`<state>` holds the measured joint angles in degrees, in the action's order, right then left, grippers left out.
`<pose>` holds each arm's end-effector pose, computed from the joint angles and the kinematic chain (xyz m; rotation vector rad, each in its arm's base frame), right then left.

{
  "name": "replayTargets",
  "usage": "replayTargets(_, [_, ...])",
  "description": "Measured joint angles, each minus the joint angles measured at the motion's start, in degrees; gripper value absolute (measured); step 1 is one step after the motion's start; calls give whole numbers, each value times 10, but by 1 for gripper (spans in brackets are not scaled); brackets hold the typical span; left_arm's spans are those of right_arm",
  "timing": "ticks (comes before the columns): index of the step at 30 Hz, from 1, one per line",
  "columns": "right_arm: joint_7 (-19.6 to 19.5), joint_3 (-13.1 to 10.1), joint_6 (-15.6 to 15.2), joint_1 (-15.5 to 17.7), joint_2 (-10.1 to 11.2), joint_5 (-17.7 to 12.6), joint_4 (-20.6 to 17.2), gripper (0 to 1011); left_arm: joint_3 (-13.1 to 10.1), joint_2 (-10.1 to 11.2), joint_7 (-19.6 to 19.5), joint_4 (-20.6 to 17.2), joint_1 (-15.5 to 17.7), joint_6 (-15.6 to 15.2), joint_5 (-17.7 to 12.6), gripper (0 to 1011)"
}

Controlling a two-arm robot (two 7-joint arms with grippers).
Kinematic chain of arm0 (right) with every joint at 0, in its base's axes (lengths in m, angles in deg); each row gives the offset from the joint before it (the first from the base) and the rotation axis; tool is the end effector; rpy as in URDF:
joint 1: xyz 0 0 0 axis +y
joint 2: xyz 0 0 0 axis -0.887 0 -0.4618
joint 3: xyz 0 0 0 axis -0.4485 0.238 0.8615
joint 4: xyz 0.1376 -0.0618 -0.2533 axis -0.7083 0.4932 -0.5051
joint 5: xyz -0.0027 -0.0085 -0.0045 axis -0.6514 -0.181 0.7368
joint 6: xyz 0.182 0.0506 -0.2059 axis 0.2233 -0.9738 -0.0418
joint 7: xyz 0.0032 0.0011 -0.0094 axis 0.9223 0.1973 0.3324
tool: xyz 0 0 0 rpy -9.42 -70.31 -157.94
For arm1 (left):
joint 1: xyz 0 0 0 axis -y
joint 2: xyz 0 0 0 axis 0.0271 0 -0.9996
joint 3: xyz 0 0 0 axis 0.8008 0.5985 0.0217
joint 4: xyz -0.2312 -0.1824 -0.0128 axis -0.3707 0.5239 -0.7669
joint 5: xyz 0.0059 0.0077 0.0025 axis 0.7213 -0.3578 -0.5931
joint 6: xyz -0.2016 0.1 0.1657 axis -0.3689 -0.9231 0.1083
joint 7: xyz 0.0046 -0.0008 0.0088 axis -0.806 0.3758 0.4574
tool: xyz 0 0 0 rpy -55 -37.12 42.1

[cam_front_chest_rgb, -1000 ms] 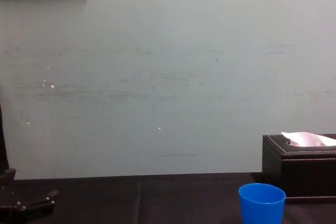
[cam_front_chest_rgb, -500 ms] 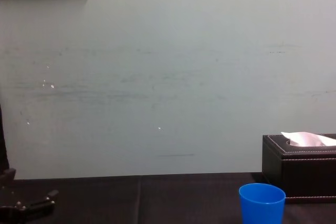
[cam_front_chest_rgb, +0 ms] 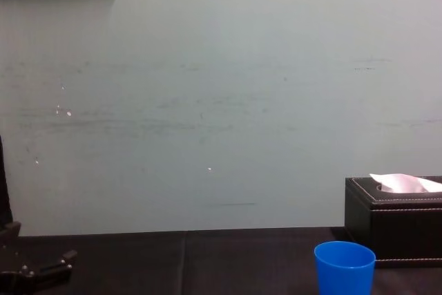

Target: Stack the three plastic cups sequentially using one hand.

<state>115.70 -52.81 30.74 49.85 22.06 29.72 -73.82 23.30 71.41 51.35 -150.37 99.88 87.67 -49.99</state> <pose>0.1882 -0.1157 -0.3131 -0.2164 0.0251 -0.8513 0.3310 0.0930 -0.3004 0.3047 -0.2851 1.2480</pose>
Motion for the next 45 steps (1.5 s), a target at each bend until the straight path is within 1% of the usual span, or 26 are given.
replayTargets(4, [-6,8,-2,-13,-7,15,8,1003,0,0,0,0,0,0,0,1011])
replayTargets(7, [-7,10,-5,-21,-12,19,13,1003,0,0,0,0,0,0,0,1011])
replayTargets(16, [-7,18,-12,-39,-24,19,24,1003,0,0,0,0,0,0,0,1011])
replayTargets(32, [-12,28,-17,-58,-35,22,30,1003,0,0,0,0,0,0,0,1011])
replayTargets(45, [-25,30,-25,-64,-47,24,32,1003,0,0,0,0,0,0,0,1011])
